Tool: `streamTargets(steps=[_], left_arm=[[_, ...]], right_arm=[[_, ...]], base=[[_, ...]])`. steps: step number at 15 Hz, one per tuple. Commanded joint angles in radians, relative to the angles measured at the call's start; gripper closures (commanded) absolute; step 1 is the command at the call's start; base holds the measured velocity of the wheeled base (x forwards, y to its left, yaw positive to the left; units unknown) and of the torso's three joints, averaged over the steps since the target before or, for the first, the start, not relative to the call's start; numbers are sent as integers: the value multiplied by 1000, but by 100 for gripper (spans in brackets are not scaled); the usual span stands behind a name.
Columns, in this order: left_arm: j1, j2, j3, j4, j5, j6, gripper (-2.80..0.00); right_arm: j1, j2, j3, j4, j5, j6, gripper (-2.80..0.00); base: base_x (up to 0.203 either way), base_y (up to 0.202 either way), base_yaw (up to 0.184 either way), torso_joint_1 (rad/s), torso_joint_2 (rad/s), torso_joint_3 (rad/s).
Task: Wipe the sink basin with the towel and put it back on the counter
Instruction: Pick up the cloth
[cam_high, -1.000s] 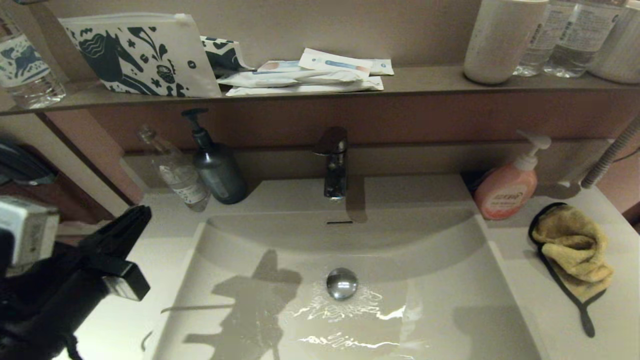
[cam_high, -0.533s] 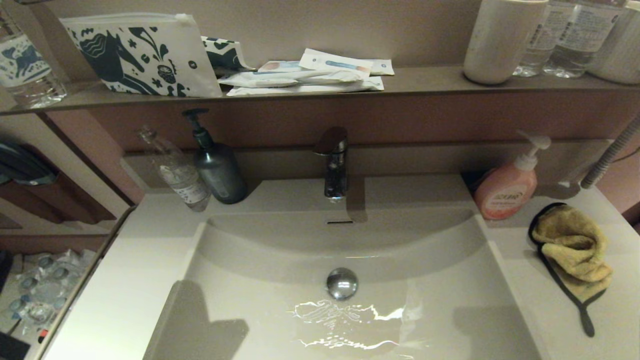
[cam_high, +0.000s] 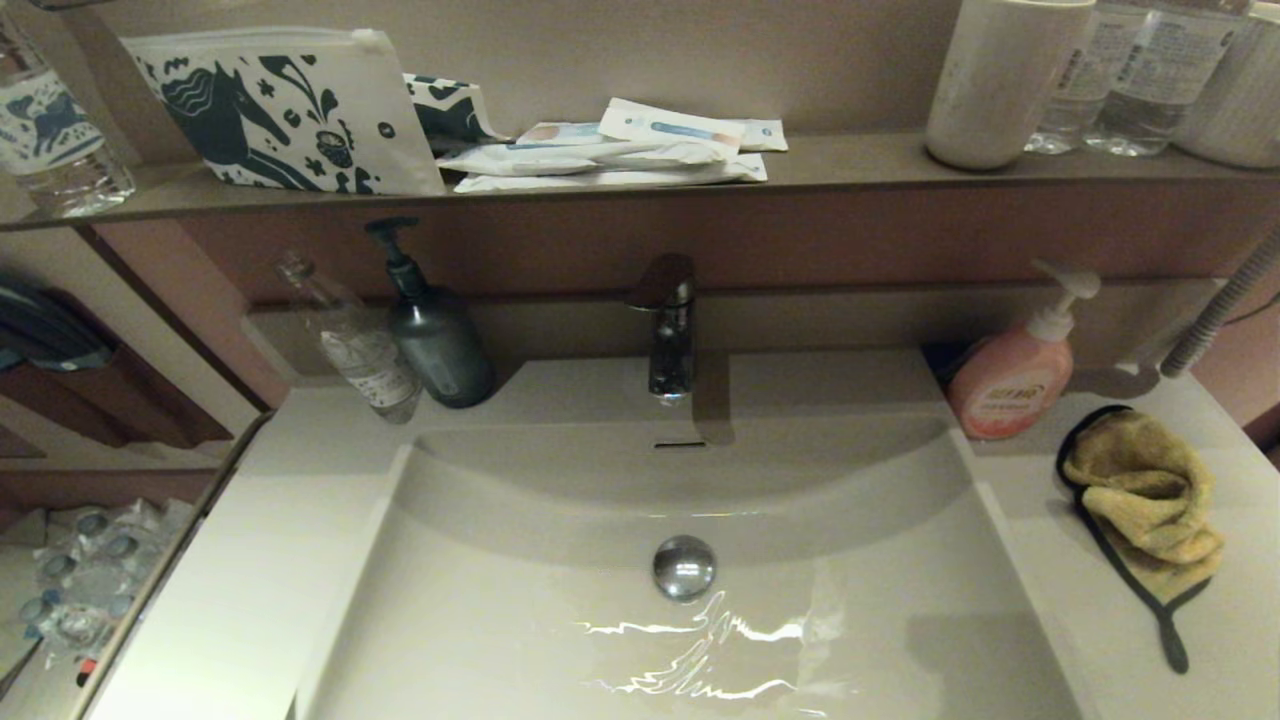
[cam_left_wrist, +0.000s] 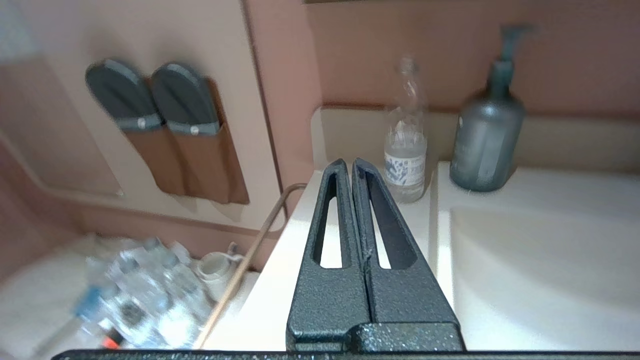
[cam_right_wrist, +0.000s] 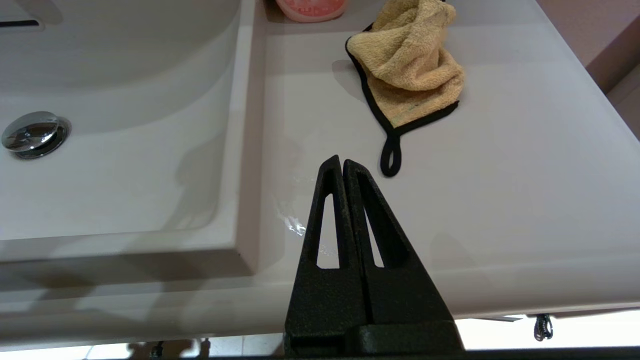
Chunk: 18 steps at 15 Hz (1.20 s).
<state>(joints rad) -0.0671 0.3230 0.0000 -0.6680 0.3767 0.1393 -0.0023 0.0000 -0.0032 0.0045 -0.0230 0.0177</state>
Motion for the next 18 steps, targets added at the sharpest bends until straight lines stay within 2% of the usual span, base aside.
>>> streamTargets(steps=[1,2,6,12,16,18], left_arm=[[26,-57,0,3,4,-30,0],[40,-107,0,39,-3,-37,0],[67,-322,-1,296,-87,-46,0],[70,-320,0,375,-247,-46,0],[70,-320,0,465,-363,-79,0],[69,-320,0,533,-378,-83,0]], right_arm=[[-1,1,0,0,0,0,0],[0,2,0,0,0,1,0],[0,1,0,0,0,1,0],[-1,1,0,0,0,1,0],[0,2,0,0,0,0,0],[0,1,0,0,0,0,0]], base=[[0,0,0,0,0,0],[0,0,0,0,0,0],[0,0,0,0,0,0],[0,0,0,0,0,0],[0,0,0,0,0,0],[0,0,0,0,0,0]])
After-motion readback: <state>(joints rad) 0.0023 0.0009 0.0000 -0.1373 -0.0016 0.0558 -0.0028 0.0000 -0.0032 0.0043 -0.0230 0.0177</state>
